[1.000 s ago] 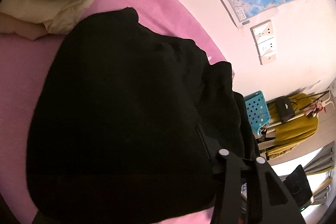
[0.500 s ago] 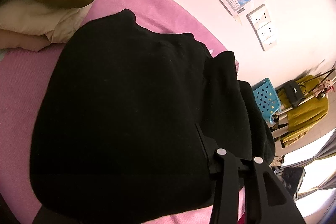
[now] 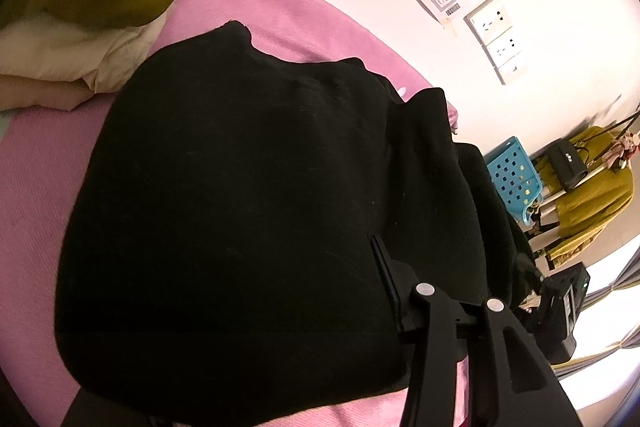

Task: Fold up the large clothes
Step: 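Press the folded shirt flat with both tools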

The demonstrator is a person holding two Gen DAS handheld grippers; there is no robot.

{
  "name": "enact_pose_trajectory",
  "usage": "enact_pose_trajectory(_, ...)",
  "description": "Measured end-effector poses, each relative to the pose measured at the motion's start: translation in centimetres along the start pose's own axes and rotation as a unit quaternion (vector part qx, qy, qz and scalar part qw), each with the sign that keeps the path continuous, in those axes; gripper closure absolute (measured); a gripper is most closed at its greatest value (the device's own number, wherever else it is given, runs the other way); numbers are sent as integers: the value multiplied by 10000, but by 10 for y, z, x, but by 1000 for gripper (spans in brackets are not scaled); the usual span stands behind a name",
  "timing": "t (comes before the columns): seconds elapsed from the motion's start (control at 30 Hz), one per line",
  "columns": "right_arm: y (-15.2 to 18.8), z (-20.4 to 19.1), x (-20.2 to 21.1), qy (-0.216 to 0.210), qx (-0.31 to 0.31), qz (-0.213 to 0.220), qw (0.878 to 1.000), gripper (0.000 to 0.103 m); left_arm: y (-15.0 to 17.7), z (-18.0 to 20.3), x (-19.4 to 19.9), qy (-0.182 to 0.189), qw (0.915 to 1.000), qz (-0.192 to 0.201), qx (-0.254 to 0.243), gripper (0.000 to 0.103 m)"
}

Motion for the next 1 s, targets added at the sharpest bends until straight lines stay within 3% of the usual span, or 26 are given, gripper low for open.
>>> enact_pose_trajectory(0.1,-18,4,8,-98,-99,359,9993,45,0,1,0,-94,9999,-18,-96,57)
enact_pose_trajectory(0.17,-20,5,5,-125,-53,283,9995,45,0,2,-1,-163,9997,-36,-180,57)
enact_pose_trajectory(0.27,-11,13,-3,-44,-227,82,9997,30,0,3,-1,-208,9995,-49,-239,56)
enact_pose_trajectory(0.57,-7,7,-12,-212,-231,-93,9995,25,0,6,-5,-404,9973,-102,-599,48)
enact_pose_trajectory(0.63,-10,2,-15,-187,-68,-85,9998,32,0,7,-6,-423,9970,-104,-642,46)
enact_pose_trajectory(0.7,-14,-1,-17,-133,19,-51,9999,60,-1,8,-7,-427,9966,-126,-695,44)
enact_pose_trajectory(0.73,-16,-3,-17,-200,98,-43,9997,63,-1,8,-8,-436,9963,-132,-725,43)
enact_pose_trajectory(0.8,-18,-4,-17,-295,42,-65,9995,62,-1,9,-9,-441,9961,-134,-746,42)
enact_pose_trajectory(1.0,-10,-5,-23,-413,-78,-196,9989,37,-2,11,-12,-449,9949,-108,-894,33)
Point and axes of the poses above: each gripper's, at about its wrist camera, not at the fingertips, and x roughly against the way its jaws point, z to its right, y to its underside, the point moved 10 cm from there along -x, roughly the way its jaws point, and after that the axes turned 13 degrees about y, right-handed, at the moved point
